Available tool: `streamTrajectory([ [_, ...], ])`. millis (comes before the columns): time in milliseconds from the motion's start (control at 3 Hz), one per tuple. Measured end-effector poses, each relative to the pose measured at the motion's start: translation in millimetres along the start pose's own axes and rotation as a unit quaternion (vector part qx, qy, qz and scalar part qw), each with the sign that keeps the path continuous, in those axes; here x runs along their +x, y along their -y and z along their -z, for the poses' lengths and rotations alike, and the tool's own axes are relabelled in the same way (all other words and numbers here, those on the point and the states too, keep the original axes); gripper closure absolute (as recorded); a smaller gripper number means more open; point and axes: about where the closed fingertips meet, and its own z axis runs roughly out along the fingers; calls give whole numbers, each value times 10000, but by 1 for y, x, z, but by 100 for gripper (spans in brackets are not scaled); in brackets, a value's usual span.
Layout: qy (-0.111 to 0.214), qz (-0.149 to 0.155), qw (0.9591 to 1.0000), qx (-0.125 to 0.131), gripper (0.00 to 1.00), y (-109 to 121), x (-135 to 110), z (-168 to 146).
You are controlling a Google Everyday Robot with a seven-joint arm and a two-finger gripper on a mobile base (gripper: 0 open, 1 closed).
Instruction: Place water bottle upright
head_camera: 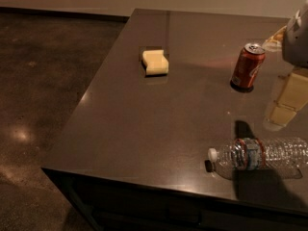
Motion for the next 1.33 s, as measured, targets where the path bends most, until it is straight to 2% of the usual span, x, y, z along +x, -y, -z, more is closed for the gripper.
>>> streamTrajectory([
  [333,58,-48,10000,-3,0,3,-2,2],
  [667,451,-373,9983,69,0,18,-12,-1],
  [1000,840,-667,9941,174,0,32,-34,-11],
  [1333,1037,-965,9897,192,0,46,-47,-22],
])
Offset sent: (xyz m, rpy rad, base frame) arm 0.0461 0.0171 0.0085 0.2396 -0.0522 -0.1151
